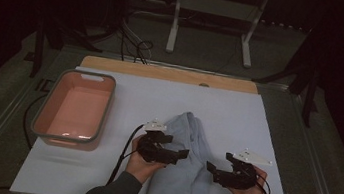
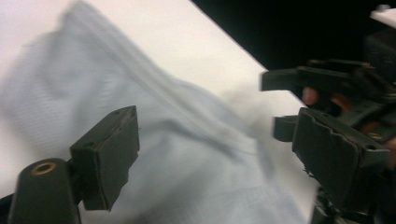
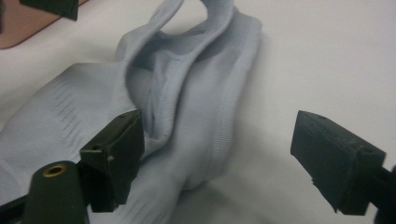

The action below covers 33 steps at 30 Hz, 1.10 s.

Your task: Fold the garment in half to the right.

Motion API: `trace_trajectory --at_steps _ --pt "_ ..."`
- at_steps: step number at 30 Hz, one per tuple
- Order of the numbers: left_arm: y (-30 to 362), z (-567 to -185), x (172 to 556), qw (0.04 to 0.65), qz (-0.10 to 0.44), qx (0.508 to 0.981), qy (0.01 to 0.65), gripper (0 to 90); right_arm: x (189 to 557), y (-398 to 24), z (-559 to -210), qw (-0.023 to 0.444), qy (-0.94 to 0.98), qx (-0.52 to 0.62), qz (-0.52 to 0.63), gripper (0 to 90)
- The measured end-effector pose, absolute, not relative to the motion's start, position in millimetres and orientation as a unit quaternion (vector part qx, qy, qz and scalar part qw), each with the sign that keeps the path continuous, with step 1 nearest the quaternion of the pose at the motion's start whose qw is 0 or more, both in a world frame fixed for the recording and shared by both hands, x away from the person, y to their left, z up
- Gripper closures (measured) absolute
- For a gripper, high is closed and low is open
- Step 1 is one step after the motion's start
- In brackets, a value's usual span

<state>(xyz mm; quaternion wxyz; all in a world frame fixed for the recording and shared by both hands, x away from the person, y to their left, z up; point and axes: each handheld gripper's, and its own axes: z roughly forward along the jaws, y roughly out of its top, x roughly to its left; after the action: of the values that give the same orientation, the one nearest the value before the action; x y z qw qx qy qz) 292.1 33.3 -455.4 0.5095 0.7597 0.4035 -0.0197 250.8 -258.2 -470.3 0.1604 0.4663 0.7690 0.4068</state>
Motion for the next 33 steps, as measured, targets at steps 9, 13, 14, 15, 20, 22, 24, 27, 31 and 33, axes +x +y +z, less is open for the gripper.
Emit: trace_trajectory --at_steps 9,13,14,15,20,22,24,27,31,33 --pt "61.4 -457.0 291.1 0.502 0.016 0.753 0.426 9.3 252.2 -244.4 -470.5 0.139 0.777 0.458 0.409 24.2" --pt "71.3 -458.3 289.9 0.5 0.024 0.749 0.434 9.1 253.4 -237.8 -470.8 0.126 0.784 0.448 0.411 29.3" --pt "73.7 -458.8 289.6 0.5 0.026 0.748 0.436 9.1 253.5 -235.6 -471.0 0.121 0.787 0.445 0.411 31.6" --pt "76.2 -459.4 289.4 0.5 0.028 0.747 0.436 9.1 253.8 -233.1 -471.5 0.117 0.79 0.441 0.41 34.1" --pt "84.6 -462.2 287.0 0.5 0.029 0.743 0.444 9.1 257.8 -222.1 -476.6 0.097 0.806 0.43 0.396 55.4" --pt "85.9 -462.9 286.5 0.5 0.029 0.742 0.445 9.2 258.3 -221.2 -477.0 0.09 0.809 0.425 0.396 63.7" --pt "87.5 -465.2 285.1 0.499 0.028 0.743 0.445 9.5 257.2 -217.8 -474.6 0.084 0.818 0.408 0.396 84.3" --pt "86.1 -466.7 283.3 0.498 0.024 0.745 0.444 10.7 255.9 -218.6 -467.8 0.092 0.814 0.402 0.409 87.9" --pt "78.3 -469.1 281.1 0.493 0.021 0.754 0.434 12.8 256.5 -225.5 -458.9 0.104 0.802 0.407 0.426 88.4" --pt "72.7 -471.0 280.4 0.487 0.021 0.759 0.431 14.1 256.7 -229.2 -457.2 0.108 0.798 0.412 0.426 88.4"
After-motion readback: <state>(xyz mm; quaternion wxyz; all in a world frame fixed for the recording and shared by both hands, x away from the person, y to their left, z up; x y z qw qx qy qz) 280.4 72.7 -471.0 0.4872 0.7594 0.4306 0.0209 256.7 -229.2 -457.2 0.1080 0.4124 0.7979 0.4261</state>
